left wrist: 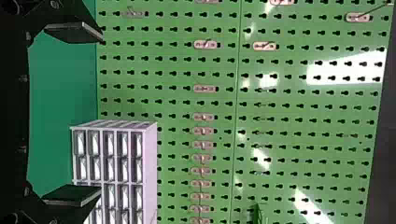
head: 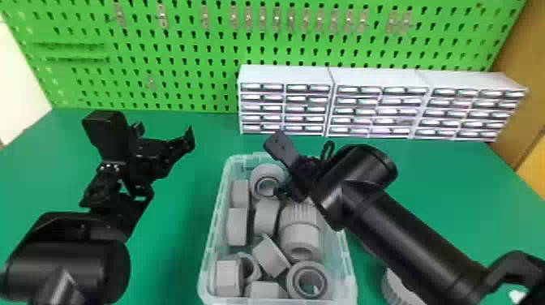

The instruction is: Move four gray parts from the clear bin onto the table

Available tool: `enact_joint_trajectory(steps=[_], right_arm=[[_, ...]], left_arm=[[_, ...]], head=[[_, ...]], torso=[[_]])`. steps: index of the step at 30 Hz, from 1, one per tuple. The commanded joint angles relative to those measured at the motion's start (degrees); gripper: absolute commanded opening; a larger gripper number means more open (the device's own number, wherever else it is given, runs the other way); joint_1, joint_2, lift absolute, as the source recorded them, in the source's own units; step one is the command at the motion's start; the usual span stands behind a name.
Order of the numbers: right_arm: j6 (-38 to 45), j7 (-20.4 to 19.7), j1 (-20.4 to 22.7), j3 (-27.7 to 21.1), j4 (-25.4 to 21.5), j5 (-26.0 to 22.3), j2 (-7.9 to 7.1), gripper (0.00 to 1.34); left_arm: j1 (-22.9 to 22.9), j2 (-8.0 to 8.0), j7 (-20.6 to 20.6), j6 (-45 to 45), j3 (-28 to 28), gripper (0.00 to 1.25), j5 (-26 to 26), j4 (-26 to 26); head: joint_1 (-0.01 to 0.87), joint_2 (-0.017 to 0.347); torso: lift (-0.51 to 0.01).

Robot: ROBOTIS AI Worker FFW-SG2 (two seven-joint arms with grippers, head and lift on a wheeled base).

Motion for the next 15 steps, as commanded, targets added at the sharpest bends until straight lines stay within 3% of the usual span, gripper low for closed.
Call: enact_joint_trajectory(steps=[1,15], right_arm=[[-1.3,-0.83,-0.11,0.12,0.56,-0.26,0.1,0.79],[-3.32,-2.41,-0.2,0.56,1.88,-1.05,0.36,0.79]], left_arm=[[-0.11,0.11,-0.01,0.01,-0.09,1.11,0.08,0.0],[-0.38,0.46,-0.01,-0.08,-0.26,1.11,0.43,0.0]], head=[[0.678,0.034],[0.678,0.034]], torso=[[-0.05],[-0.05]])
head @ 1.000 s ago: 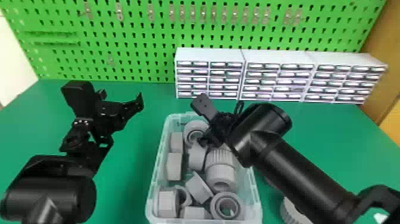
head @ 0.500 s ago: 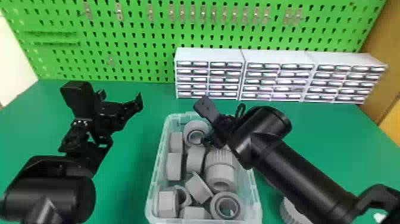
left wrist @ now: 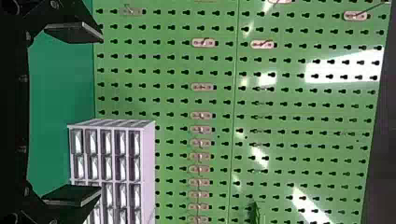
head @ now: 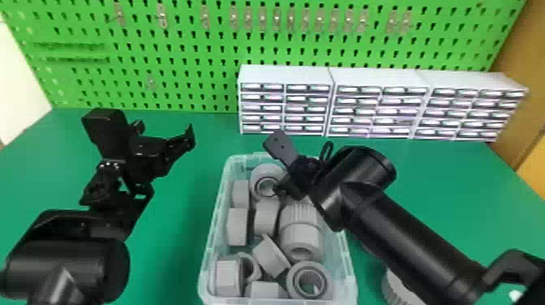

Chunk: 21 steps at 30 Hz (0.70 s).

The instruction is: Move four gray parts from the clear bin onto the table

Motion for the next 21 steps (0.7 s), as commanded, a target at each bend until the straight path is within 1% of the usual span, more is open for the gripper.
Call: enact_joint_trajectory(steps=[1,10,21], right_arm=[[-0.57,-0.06,0.17,-0.03,0.31,-0.14,0.09,0.79],[-1.45,-0.5,0.17,0.41,1.28,-0.23,0.36,0.79],[-2.59,-1.73,0.17,0.15,2.69,0.12,0.45,0.79]], left_arm=[[-0.13,0.14,0.0,0.0,-0.09,1.11,0.06,0.0],[-0.39,0.66,0.0,0.09,-0.53,1.11,0.06,0.0],[-0.48,0.84,0.0,0.0,-0.8,1.11,0.06,0.0]], head=[[0.678,0.034],[0.678,0.034],[0.678,0.034]], torso=[[-0.05],[-0.05],[-0.05]])
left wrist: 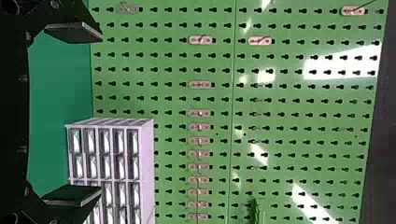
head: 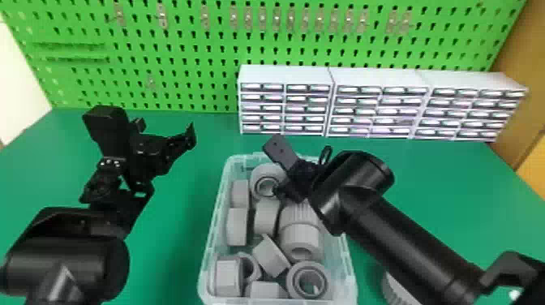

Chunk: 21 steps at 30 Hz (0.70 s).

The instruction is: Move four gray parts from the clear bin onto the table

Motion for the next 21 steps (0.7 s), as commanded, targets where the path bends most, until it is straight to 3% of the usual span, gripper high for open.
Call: enact_joint_trajectory(steps=[1,21], right_arm=[[-0.43,-0.28,0.0,-0.14,0.62,0.28,0.1,0.79],[-4.12,-3.54,-2.29,3.37,4.05,-3.32,1.24,0.79]], left_arm=[[-0.03,0.1,0.0,-0.03,-0.05,1.11,0.04,0.0],[-0.82,0.28,0.0,0.06,-0.23,1.11,0.04,0.0]], head=[[0.678,0.034],[0.678,0.034]], torso=[[-0.05],[-0.05]])
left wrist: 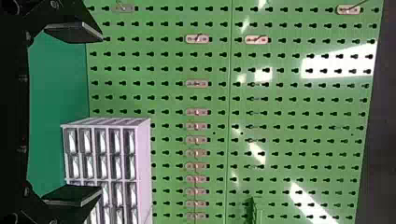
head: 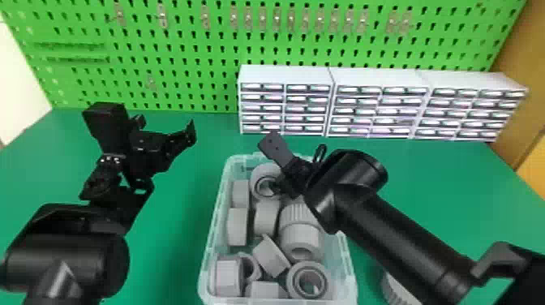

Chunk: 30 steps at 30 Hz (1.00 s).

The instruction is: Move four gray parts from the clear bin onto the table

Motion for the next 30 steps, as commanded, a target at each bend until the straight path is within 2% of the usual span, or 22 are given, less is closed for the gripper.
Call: enact_joint_trajectory(steps=[1,13,30], right_arm=[[-0.36,0.0,-0.17,0.89,0.35,-0.96,0.11,0.79],[-1.94,-0.09,-0.7,1.33,2.73,-1.14,0.11,0.79],[-2.91,-0.88,-1.14,1.42,2.99,-1.23,0.28,0.79]], left_arm=[[-0.19,0.05,0.0,0.0,-0.15,1.11,-0.08,0.0],[-0.28,0.14,0.0,0.0,-0.15,1.11,0.0,0.0],[-1.07,0.76,0.0,0.0,-0.59,1.11,0.44,0.0]], head=[[0.678,0.034],[0.678,0.034],[0.678,0.034]], torso=[[-0.05],[-0.05],[-0.05]])
